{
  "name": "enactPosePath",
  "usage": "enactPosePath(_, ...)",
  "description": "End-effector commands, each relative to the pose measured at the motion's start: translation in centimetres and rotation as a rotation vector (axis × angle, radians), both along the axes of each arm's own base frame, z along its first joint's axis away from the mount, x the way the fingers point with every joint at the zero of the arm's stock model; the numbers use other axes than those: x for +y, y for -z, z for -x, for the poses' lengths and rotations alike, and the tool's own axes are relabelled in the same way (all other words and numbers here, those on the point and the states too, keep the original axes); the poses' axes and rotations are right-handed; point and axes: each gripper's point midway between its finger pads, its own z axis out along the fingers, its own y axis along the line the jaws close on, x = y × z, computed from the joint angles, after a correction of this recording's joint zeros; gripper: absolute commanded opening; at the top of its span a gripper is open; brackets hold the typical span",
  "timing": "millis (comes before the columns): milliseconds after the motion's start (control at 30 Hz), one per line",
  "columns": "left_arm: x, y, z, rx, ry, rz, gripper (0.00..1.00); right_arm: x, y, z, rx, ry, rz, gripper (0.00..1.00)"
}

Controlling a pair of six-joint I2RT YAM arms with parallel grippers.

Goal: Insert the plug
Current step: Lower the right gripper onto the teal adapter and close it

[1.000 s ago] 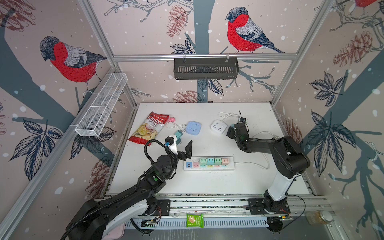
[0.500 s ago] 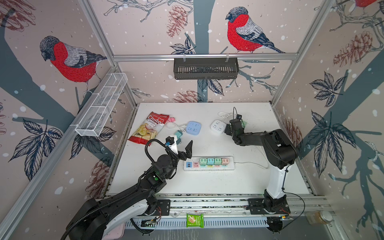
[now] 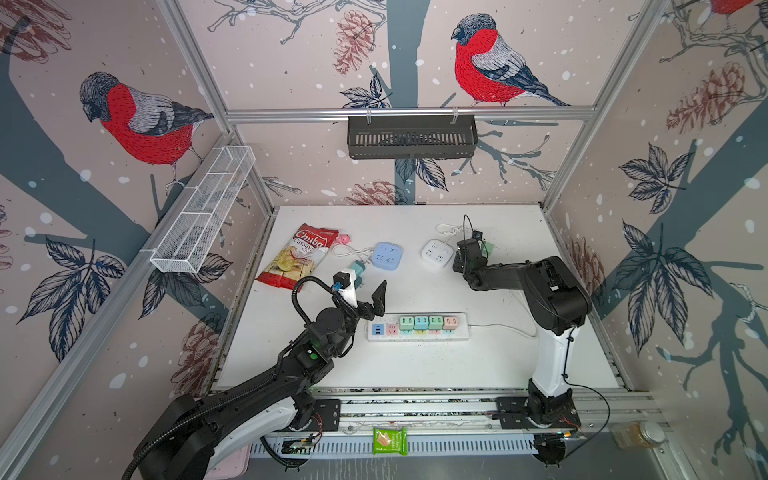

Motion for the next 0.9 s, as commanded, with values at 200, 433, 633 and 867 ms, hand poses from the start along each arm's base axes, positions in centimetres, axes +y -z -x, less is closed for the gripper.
enactPosePath(200,-0.4,-0.6,-0.2,-0.009,0.01,0.022,0.99,0.0,1.1,-0.3,0.043,-0.003,0.029,0.63)
enactPosePath(433,-0.4,-0.6,-0.2,-0.008,0.011,0.023,0.99,0.0,1.6,-0.4,0.051,-0.006,0.032,0.53)
enactPosePath(633,-0.5,-0.6,-0.2,-0.008,0.014,0.024,0.99,0.3,1.7,-0.5,0.056,-0.021,0.031,0.41)
enactPosePath(867,0.7,-0.8,-0.7,0.007,-0.059,0.068,0.99,0.6,1.3,-0.2,0.039,-0.049,0.024,0.34)
